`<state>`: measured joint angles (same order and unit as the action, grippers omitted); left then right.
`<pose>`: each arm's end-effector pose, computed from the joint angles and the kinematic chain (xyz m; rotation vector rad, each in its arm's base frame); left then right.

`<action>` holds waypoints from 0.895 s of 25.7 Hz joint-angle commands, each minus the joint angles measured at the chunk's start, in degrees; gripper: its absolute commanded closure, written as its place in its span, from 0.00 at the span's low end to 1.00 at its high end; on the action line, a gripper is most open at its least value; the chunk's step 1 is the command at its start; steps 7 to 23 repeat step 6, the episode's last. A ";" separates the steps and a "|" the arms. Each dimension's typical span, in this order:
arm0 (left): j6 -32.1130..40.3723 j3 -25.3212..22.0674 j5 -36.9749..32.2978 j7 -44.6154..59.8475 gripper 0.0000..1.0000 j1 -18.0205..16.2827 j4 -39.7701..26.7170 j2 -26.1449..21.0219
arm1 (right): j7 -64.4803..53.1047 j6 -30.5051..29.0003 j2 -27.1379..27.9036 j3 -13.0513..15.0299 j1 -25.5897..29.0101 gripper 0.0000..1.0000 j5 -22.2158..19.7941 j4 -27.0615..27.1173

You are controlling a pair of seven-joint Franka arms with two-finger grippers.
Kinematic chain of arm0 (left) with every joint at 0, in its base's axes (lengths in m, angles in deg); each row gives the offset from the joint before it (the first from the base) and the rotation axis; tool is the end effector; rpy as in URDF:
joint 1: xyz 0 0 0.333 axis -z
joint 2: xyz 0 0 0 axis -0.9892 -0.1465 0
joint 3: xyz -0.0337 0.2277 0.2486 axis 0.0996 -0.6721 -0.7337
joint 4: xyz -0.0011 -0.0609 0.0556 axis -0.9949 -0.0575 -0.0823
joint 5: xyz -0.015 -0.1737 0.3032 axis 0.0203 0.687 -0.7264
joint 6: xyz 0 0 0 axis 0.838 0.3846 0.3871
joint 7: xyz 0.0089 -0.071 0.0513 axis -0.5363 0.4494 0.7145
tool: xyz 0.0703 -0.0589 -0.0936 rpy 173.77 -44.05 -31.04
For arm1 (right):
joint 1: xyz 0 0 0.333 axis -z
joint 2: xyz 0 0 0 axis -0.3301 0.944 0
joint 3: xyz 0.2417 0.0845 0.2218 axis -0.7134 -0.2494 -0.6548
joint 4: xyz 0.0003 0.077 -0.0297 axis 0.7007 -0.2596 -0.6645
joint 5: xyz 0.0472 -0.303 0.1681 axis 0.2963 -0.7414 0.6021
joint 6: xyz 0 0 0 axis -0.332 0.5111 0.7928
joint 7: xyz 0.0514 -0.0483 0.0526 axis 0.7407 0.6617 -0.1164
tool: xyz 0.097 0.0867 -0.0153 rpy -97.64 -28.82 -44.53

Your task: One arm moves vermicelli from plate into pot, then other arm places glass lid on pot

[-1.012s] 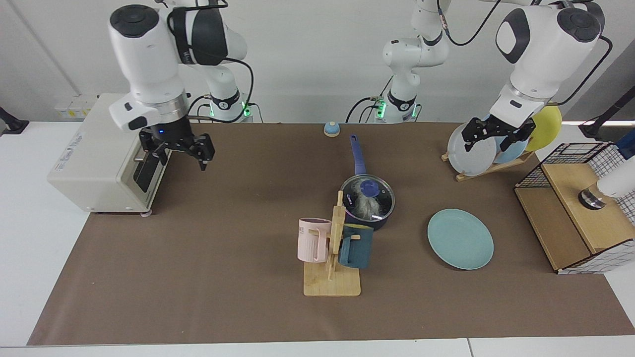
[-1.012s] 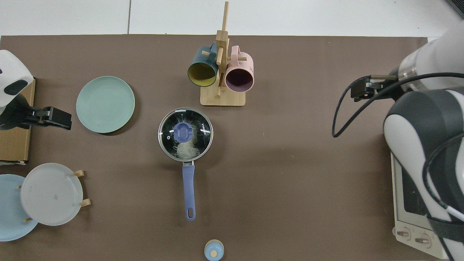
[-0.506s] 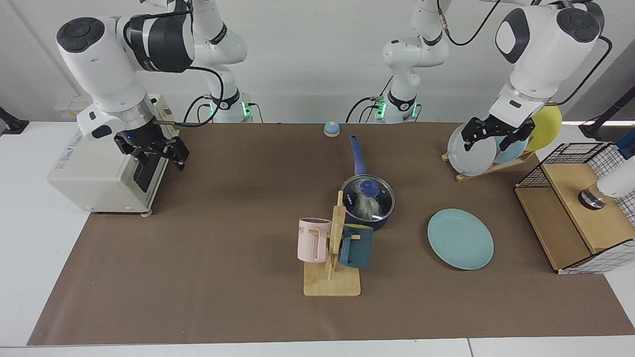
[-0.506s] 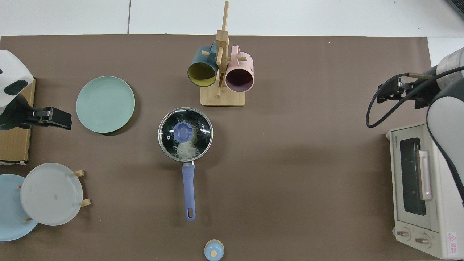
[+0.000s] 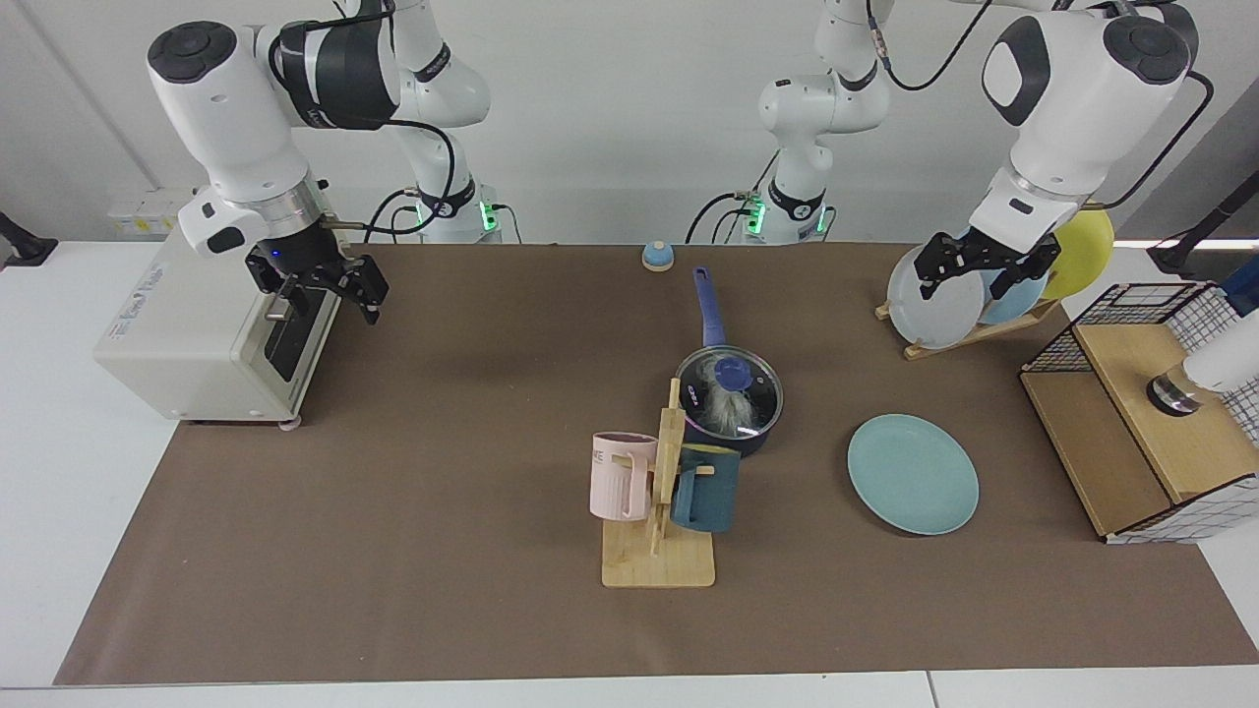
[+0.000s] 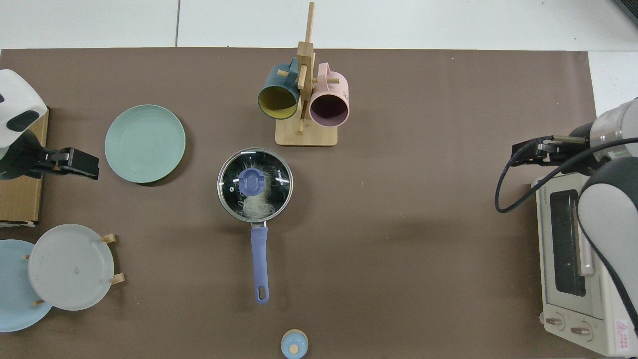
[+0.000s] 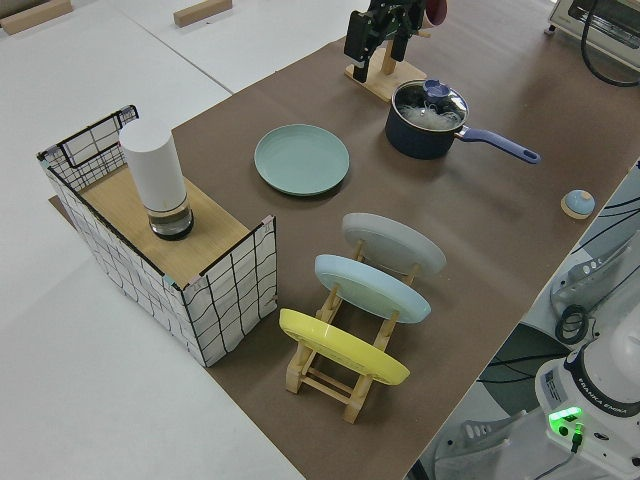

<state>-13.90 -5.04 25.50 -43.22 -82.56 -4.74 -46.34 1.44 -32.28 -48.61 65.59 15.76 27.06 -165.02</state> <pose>0.5293 -0.0037 0.5888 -3.1082 0.1151 0.0812 0.5269 -0.0044 0.5630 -3.1237 0.2735 -0.0528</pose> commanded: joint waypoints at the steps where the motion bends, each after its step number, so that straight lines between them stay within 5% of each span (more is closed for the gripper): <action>1: 1.30 -0.51 0.06 -0.81 0.00 0.64 0.01 0.72 | -1.71 -1.73 -1.01 -0.16 0.17 0.01 0.94 -1.62; 23: 1.04 -0.68 1.29 -3.45 0.00 0.37 -0.08 0.72 | -1.53 -1.64 -0.92 -0.16 0.26 0.01 1.20 -1.53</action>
